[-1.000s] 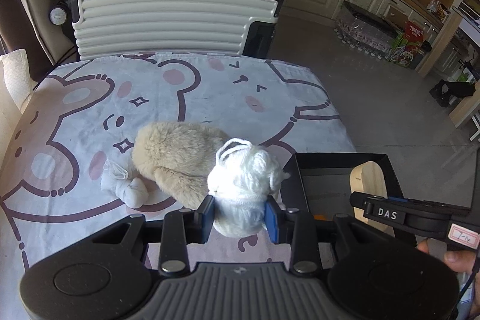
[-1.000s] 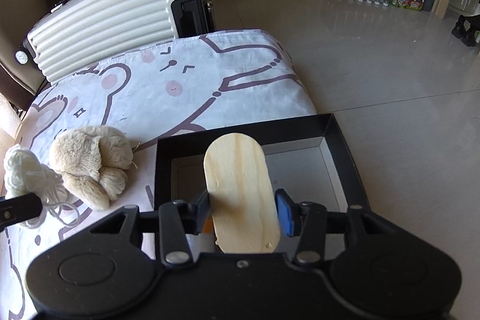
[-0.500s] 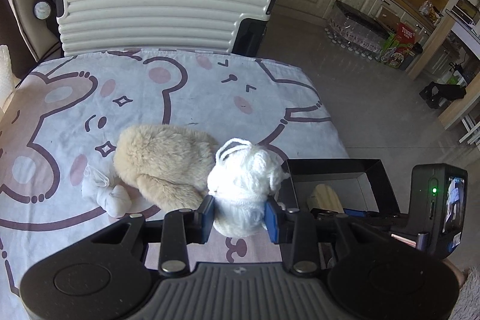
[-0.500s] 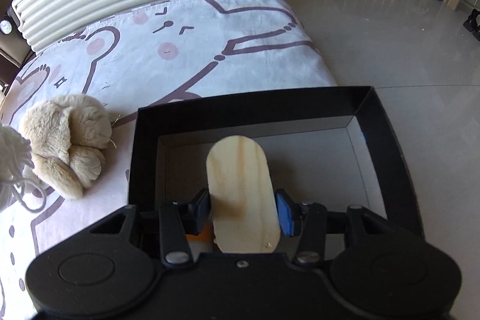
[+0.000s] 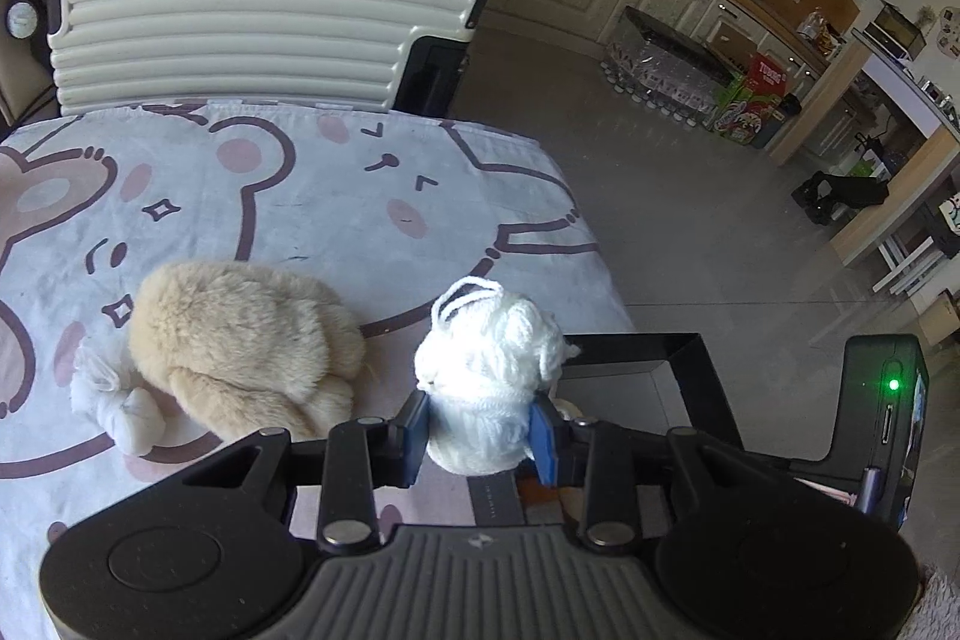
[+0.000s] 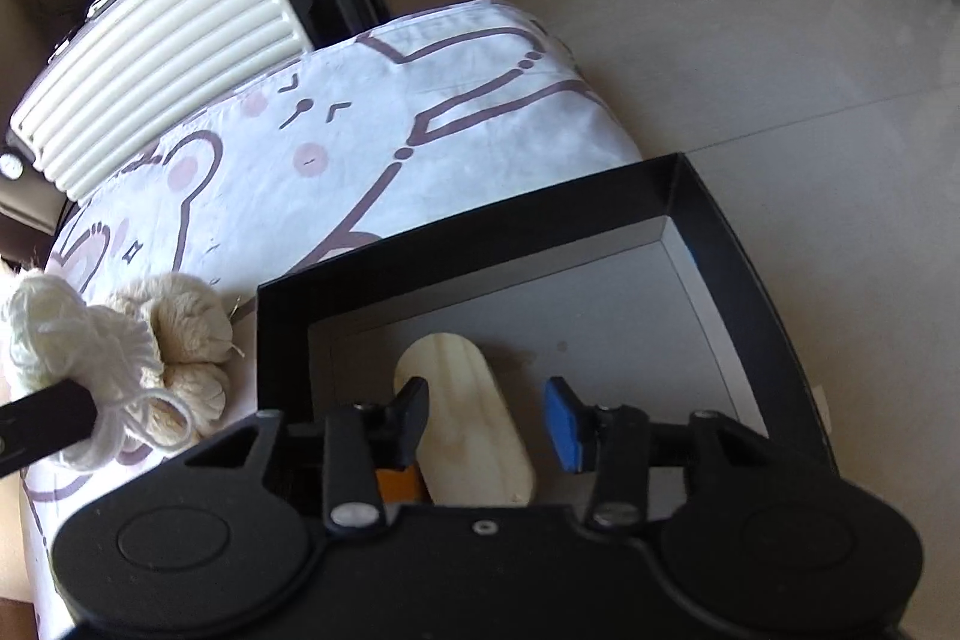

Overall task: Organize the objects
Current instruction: 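Lower the wooden block into the black box and open the right tool, then lower the white yarn ball into the box and open the left tool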

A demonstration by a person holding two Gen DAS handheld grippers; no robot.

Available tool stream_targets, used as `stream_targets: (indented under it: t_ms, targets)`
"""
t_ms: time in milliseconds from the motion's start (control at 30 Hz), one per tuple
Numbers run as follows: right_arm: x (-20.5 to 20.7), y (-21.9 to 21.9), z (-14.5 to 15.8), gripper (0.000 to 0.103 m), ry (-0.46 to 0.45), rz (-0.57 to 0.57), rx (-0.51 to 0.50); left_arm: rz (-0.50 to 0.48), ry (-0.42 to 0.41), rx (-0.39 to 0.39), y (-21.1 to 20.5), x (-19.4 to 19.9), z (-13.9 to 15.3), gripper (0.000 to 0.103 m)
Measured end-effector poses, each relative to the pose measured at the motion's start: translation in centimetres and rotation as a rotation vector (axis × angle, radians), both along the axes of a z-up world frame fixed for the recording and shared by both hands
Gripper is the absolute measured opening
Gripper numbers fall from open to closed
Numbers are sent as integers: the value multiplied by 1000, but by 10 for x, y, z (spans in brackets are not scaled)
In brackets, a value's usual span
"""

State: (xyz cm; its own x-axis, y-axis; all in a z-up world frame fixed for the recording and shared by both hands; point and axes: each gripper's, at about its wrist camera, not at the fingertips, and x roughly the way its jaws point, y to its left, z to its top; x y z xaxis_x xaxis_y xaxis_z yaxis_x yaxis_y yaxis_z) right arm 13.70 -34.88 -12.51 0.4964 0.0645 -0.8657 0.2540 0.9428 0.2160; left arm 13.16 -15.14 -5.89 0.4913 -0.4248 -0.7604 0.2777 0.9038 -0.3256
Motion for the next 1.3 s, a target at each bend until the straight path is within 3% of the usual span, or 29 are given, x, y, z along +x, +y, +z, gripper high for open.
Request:
stream_targets:
  t_ms: [500,667,1067,1300]
  targets:
    - [-15,-18,14,43,0,-65,-5,-27,76,-34,-41,22,-35,36]
    - [-14,-26,10,43,7,-85,-10,8,109,-41,-42,28,-45,48]
    - [-8,-22,-7,40,57,-57,-5,-13,92,61,-47,27,-45,47]
    - [-5,-10,-17,40,94,21,13,-9,96,77,-44,28,-46,47]
